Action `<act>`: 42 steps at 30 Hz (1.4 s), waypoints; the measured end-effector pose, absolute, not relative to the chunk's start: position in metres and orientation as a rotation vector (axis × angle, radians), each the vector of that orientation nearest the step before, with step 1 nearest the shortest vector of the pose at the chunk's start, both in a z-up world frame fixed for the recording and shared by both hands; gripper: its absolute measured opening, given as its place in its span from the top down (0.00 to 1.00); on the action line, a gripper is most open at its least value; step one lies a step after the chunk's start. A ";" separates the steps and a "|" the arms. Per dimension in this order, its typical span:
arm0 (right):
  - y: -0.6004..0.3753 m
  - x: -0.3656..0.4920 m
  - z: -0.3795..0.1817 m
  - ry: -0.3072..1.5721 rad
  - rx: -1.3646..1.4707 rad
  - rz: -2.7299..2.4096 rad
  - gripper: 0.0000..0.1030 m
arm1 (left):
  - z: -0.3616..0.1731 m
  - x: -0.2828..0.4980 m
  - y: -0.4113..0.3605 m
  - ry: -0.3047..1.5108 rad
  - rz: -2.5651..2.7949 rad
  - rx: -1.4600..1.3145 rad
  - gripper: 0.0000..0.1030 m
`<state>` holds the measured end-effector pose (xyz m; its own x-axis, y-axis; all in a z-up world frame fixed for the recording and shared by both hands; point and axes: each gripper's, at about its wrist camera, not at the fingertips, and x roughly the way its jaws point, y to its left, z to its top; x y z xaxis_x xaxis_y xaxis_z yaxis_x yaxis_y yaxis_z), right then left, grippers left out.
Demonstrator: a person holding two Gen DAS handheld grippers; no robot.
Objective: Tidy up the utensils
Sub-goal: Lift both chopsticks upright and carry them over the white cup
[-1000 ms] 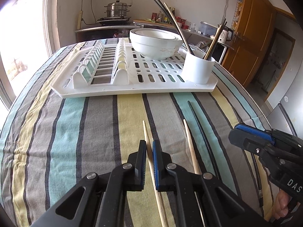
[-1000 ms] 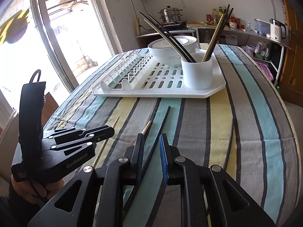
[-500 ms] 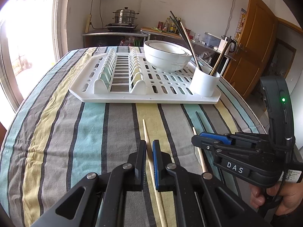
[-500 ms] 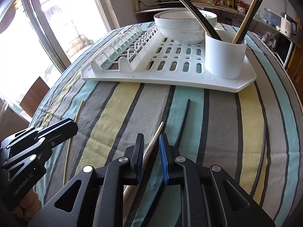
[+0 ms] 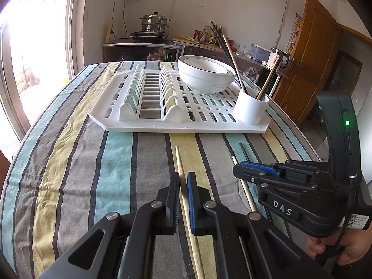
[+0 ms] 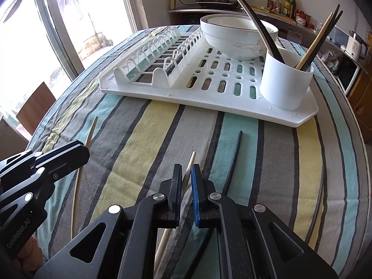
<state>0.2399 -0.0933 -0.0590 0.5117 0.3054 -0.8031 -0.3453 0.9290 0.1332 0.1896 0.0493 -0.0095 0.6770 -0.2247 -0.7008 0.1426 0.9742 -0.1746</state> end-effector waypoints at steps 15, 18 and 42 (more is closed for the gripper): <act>-0.131 0.203 0.025 0.705 0.059 0.435 0.95 | 0.034 0.180 0.041 0.725 -0.270 -0.086 0.96; -0.131 0.203 0.022 0.705 0.061 0.443 0.95 | 0.014 0.194 0.040 0.799 -0.237 -0.071 0.96; -0.132 0.206 0.016 0.710 0.067 0.472 0.95 | -0.045 0.233 0.033 0.987 -0.179 -0.039 0.95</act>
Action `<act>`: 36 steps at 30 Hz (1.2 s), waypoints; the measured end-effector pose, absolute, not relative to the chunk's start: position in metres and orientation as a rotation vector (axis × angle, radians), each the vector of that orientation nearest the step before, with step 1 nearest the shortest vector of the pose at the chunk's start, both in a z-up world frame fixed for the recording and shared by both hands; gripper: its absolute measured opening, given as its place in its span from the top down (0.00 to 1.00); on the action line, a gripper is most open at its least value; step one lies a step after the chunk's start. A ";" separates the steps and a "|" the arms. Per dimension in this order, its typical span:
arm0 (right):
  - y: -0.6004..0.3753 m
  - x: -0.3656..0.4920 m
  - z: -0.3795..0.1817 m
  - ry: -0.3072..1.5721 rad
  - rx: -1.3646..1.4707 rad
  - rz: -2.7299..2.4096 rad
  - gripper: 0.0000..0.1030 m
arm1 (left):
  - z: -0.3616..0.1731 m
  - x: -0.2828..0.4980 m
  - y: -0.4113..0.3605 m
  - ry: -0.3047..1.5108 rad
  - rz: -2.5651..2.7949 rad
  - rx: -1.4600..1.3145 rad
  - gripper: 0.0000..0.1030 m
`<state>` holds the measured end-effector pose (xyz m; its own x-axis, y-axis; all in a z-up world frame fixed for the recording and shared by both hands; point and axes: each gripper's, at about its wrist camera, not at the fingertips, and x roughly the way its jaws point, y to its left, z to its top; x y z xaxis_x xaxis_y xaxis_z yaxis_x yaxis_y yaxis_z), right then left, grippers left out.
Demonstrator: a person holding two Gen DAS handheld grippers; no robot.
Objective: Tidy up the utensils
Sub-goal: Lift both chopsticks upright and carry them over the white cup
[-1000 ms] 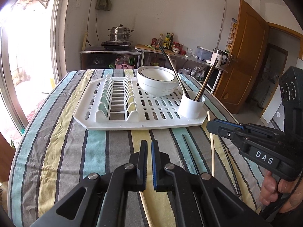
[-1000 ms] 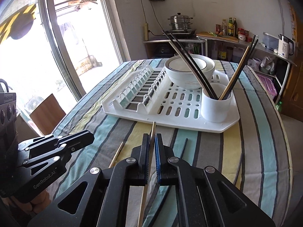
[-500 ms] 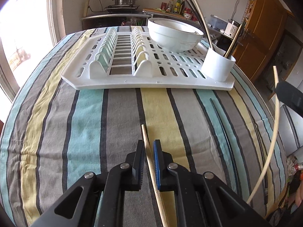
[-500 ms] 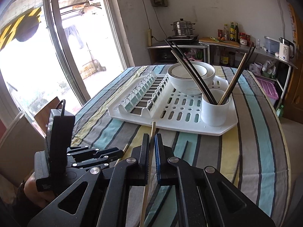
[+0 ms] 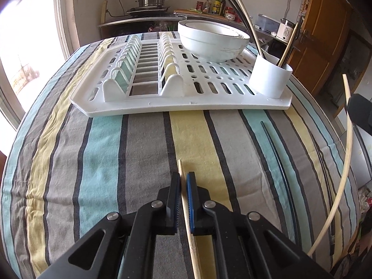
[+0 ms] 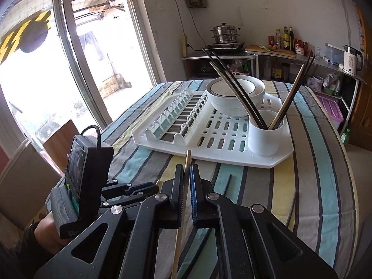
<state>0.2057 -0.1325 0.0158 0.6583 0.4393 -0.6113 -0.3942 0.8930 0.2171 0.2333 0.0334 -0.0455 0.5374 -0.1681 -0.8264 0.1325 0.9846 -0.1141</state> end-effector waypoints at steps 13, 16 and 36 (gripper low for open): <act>-0.137 0.196 0.034 0.653 0.078 0.484 0.95 | 0.033 0.201 0.045 0.778 -0.212 -0.094 0.96; -0.139 0.193 0.040 0.634 0.080 0.487 0.95 | 0.056 0.189 0.046 0.720 -0.226 -0.095 0.96; -0.155 0.180 0.058 0.562 0.096 0.471 0.95 | 0.107 0.157 0.041 0.603 -0.276 -0.083 0.96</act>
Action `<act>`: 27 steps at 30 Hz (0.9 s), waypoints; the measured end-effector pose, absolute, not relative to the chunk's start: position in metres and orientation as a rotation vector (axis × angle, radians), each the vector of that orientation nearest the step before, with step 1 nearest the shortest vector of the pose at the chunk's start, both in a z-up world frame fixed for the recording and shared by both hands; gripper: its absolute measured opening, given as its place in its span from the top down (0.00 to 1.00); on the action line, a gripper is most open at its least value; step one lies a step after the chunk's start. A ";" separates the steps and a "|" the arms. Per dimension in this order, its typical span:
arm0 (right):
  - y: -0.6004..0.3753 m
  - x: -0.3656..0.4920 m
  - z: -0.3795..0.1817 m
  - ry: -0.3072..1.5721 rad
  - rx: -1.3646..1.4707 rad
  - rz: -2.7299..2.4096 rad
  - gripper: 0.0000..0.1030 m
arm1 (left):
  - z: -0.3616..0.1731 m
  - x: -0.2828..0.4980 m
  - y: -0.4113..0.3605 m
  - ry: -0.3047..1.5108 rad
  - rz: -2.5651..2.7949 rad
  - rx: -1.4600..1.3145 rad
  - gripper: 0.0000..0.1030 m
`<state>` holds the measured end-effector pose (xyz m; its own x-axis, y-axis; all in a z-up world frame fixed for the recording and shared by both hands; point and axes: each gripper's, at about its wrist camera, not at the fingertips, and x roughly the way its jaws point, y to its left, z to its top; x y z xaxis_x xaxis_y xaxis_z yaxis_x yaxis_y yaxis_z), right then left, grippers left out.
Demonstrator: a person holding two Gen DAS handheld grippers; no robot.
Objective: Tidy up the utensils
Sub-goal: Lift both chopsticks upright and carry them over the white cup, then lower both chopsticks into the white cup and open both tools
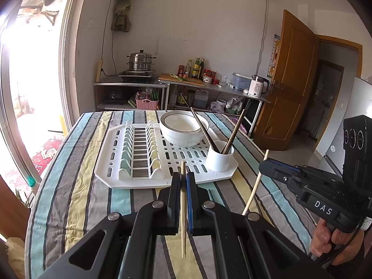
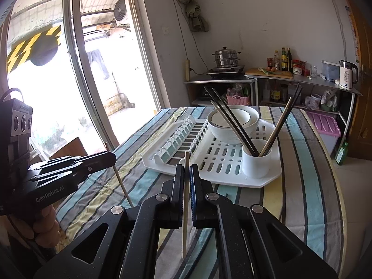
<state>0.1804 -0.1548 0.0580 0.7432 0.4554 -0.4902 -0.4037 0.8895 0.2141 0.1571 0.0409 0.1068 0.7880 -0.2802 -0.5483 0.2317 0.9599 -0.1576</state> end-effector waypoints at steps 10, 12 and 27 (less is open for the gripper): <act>-0.189 0.192 0.074 0.521 0.103 0.396 0.95 | 0.124 0.183 0.013 0.594 -0.343 -0.061 0.96; -0.198 0.196 0.077 0.515 0.105 0.381 0.95 | 0.127 0.192 0.004 0.596 -0.362 -0.059 0.96; -0.238 0.253 0.098 0.477 0.138 0.301 0.95 | 0.163 0.266 -0.049 0.570 -0.441 -0.066 0.96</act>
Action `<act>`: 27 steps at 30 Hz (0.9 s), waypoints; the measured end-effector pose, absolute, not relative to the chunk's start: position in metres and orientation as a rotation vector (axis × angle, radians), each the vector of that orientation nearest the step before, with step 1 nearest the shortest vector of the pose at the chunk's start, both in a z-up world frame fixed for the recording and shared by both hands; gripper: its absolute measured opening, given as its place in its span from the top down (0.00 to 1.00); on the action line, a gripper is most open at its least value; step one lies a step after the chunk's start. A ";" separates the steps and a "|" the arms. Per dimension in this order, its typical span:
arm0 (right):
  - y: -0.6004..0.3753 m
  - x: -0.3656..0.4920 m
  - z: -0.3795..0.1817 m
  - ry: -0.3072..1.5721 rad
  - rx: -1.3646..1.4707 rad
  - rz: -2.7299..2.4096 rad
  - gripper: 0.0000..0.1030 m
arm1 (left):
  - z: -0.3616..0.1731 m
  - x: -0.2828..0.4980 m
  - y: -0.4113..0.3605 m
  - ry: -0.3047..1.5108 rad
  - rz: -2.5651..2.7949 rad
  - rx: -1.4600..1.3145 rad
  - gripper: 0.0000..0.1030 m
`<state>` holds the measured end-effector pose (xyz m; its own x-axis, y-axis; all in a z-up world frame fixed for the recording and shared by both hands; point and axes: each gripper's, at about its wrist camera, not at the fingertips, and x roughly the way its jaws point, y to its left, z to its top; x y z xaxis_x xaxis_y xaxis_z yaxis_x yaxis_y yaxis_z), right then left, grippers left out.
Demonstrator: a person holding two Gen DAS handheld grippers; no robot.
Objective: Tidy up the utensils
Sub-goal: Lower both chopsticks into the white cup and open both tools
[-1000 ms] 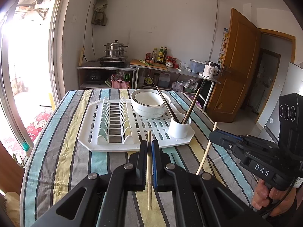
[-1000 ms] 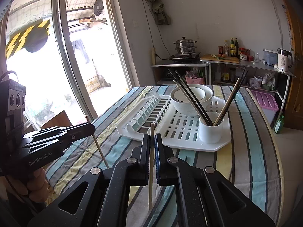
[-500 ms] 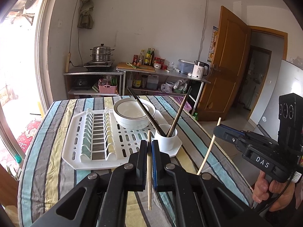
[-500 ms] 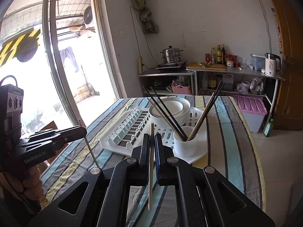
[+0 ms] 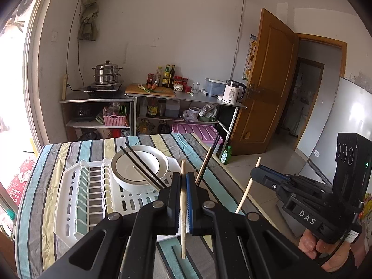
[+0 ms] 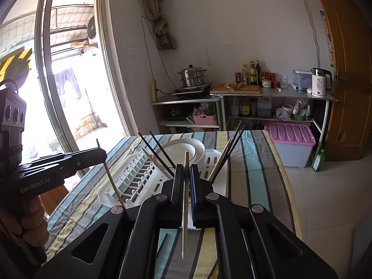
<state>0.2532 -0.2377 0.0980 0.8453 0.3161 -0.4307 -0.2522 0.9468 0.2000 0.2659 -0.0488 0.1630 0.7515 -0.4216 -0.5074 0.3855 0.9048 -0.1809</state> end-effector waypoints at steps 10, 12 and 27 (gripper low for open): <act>-0.244 0.288 0.118 0.427 0.161 0.299 0.95 | 0.184 0.313 -0.062 0.530 -0.435 -0.074 0.96; -0.244 0.294 0.119 0.426 0.166 0.296 0.95 | 0.186 0.321 -0.064 0.524 -0.429 -0.075 0.96; -0.245 0.336 0.114 0.428 0.175 0.278 0.95 | 0.167 0.382 -0.073 0.548 -0.433 -0.105 0.96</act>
<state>0.3363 -0.2454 0.1139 0.8730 0.3011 -0.3836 -0.2278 0.9473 0.2251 0.3821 -0.0726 0.1671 0.7660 -0.4254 -0.4819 0.3702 0.9048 -0.2102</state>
